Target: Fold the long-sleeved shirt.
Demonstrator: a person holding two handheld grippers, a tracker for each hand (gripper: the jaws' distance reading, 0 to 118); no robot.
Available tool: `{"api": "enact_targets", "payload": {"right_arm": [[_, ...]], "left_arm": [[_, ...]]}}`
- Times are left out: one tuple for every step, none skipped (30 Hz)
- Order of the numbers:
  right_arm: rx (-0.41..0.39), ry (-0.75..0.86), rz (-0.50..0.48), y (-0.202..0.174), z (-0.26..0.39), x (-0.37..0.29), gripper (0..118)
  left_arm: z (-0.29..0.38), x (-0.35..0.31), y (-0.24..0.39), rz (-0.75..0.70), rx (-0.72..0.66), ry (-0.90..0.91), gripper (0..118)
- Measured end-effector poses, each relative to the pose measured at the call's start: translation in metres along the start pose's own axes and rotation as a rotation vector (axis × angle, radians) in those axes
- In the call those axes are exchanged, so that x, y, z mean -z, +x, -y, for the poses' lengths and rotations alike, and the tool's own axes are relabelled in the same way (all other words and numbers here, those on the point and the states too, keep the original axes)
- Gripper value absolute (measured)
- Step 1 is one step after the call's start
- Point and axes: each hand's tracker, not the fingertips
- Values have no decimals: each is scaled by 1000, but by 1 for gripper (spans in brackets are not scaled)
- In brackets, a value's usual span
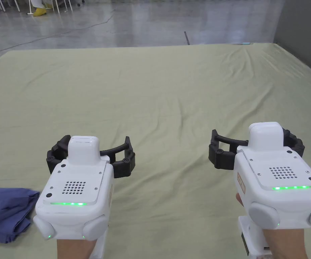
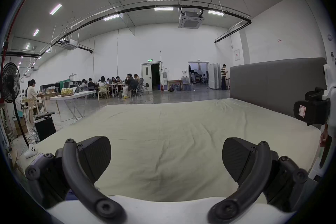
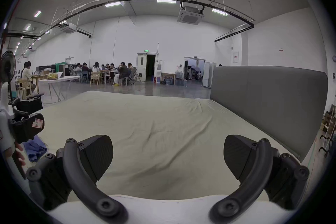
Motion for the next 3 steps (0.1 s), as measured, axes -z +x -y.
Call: {"api": "enact_targets", "payload": {"right_arm": [[1,5,-5,1,0,0,118],[4,11,-6,1,-1,-1,118],[5,14,-6,1,-1,-2,118]], "left_arm": [[0,0,0,0,-3,2,118],[-1,-1,0,0,-4,4,118],[-1,-1,0,1,-4,5,118]]}}
